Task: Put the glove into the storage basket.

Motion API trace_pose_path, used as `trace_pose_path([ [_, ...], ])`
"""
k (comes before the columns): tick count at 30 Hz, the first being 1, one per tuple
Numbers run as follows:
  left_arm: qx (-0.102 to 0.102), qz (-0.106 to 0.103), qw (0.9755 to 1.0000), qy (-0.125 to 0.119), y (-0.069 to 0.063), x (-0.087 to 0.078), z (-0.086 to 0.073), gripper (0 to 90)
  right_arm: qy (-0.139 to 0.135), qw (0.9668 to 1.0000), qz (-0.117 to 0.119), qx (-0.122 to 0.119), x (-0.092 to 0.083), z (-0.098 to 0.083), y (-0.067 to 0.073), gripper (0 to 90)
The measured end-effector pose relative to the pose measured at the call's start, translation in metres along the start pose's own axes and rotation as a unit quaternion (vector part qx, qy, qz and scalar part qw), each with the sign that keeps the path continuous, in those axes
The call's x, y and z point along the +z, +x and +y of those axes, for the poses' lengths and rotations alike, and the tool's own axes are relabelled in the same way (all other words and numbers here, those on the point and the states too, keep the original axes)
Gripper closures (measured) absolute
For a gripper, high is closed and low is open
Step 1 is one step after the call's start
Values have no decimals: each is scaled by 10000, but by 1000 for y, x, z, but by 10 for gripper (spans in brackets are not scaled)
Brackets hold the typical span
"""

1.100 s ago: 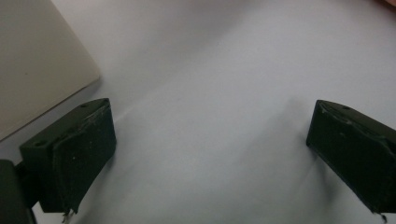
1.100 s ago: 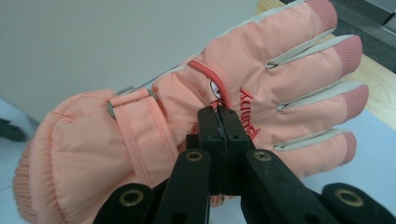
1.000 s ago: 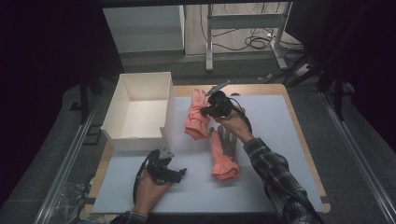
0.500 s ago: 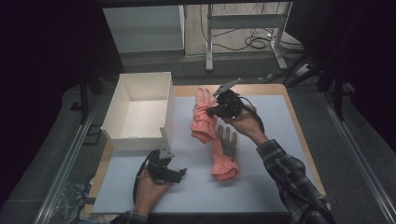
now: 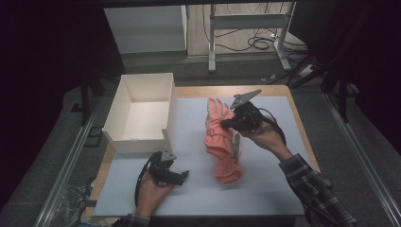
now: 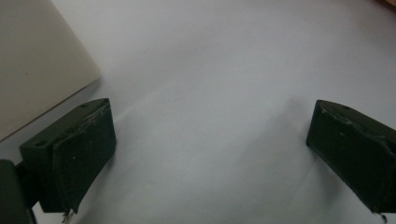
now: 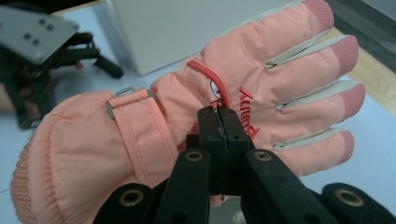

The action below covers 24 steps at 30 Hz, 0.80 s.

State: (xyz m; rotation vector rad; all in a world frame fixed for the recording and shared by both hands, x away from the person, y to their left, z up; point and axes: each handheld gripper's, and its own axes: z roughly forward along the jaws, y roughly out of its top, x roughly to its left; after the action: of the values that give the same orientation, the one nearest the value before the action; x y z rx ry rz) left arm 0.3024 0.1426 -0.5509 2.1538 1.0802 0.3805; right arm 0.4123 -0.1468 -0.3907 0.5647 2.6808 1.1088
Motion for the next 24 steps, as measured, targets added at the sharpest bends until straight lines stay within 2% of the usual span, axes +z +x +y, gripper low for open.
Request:
trace_pose_path([
  [6,-3,-4,10000,-4,0,0,0,13,137,9998,104,-90,-13,-25,14,896],
  [9,-2,-2,10000,-6,0,0,0,13,210,9997,93,-90,-12,-40,18,896],
  [10,-2,-2,10000,-6,0,0,0,13,210,9997,93,-90,-12,-40,18,896],
  [13,-3,-3,10000,-9,0,0,0,13,326,9994,128,23,-2,-56,16,896],
  [16,-4,-3,10000,-9,0,0,0,13,343,9992,186,91,6,-64,15,896],
  [21,-2,-3,10000,-7,0,0,0,13,377,9991,196,82,15,-69,15,894],
  [24,-2,-3,10000,-9,0,0,0,13,487,9987,121,9,28,-74,20,891],
])
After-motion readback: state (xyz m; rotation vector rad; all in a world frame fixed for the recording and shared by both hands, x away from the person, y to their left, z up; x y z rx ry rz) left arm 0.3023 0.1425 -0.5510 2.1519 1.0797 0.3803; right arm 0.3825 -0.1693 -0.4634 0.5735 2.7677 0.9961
